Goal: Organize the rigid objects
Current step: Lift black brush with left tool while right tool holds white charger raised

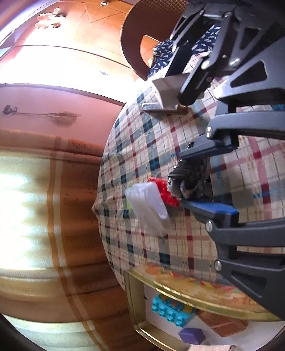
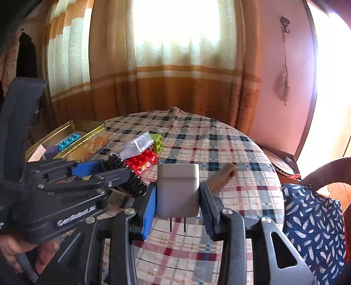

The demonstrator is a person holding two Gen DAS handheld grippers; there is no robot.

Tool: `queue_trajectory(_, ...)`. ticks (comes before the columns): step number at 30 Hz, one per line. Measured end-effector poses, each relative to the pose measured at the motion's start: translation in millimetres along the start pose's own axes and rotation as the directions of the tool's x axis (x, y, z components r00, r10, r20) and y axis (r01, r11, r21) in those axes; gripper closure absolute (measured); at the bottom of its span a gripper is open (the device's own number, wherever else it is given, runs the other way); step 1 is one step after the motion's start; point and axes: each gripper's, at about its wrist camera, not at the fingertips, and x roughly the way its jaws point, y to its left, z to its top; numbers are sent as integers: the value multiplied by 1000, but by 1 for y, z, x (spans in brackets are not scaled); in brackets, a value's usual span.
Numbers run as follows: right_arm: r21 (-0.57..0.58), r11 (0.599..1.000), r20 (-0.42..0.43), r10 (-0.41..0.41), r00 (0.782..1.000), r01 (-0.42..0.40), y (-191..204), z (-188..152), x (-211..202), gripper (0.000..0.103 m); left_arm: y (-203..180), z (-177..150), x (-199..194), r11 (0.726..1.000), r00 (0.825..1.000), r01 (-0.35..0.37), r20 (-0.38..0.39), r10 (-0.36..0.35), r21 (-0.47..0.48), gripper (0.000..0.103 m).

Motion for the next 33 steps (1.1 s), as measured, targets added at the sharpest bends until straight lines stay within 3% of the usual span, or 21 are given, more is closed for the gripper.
queue_trajectory(10,37,999,-7,39,999,-39,22,16,20,62,29,-4,-16,997,998,-39,47,42,-66,69)
queue_trajectory(17,46,997,-50,62,997,-60,24,8,28,62,40,-9,-23,995,998,-43,48,48,-92,69)
queue_trajectory(33,13,997,-6,74,997,-74,28,9,18,63,49,-20,-32,993,997,-48,62,55,-106,69)
